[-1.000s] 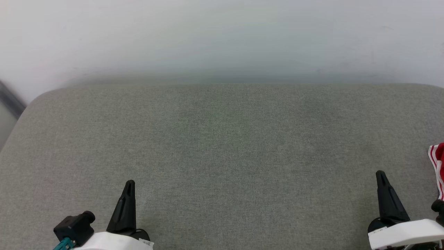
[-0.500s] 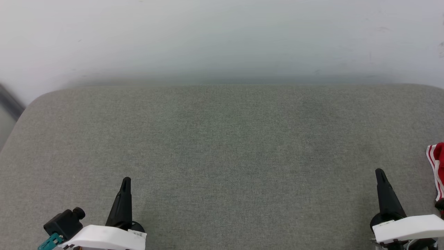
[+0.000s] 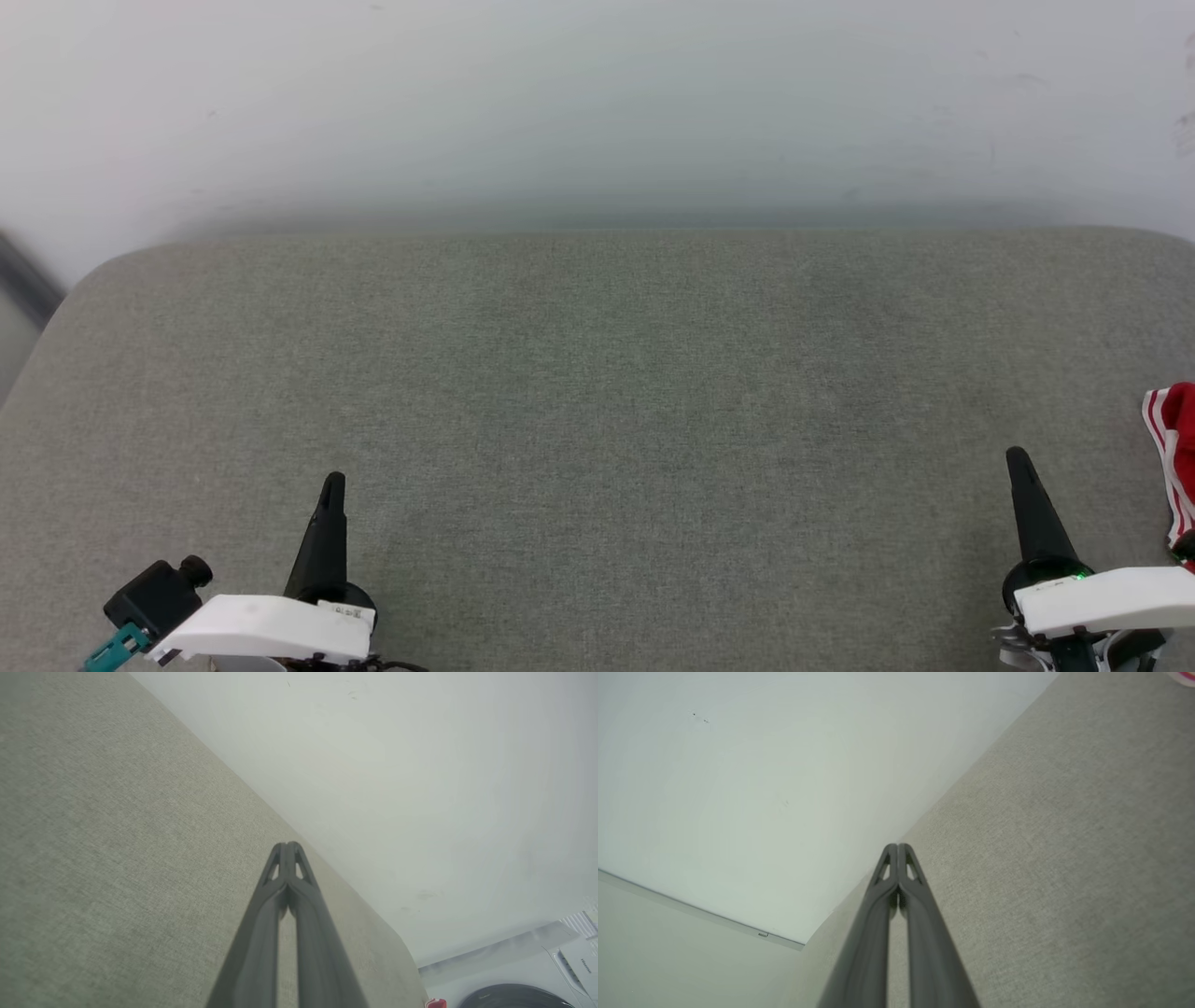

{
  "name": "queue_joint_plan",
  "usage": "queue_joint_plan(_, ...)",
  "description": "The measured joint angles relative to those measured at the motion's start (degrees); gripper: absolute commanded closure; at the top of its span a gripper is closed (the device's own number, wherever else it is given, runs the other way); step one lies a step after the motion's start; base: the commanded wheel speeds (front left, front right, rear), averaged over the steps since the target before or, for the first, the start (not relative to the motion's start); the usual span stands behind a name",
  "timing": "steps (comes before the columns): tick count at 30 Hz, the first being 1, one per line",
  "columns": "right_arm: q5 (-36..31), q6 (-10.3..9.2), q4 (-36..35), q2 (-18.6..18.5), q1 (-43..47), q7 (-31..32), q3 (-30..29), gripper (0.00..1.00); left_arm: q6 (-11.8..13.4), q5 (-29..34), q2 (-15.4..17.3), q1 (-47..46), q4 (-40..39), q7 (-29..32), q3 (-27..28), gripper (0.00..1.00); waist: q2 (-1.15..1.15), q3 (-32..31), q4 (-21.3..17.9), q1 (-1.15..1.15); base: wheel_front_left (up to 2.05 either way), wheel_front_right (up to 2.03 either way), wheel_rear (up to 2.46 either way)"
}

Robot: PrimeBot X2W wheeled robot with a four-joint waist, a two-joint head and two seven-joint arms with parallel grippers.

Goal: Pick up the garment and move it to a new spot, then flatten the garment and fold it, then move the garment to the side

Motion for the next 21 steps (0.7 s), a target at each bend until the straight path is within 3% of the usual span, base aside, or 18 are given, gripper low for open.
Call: queue_joint_plan(21,12.12,0.00,1.79,0.53,-2.00,2.93,-0.74,1.00,0.01,-13.54,0.04,-2.11,2.03,3.35,1.10,1.00,0.00,-0.37,-0.39,0.00,0.00,0.00,0.00)
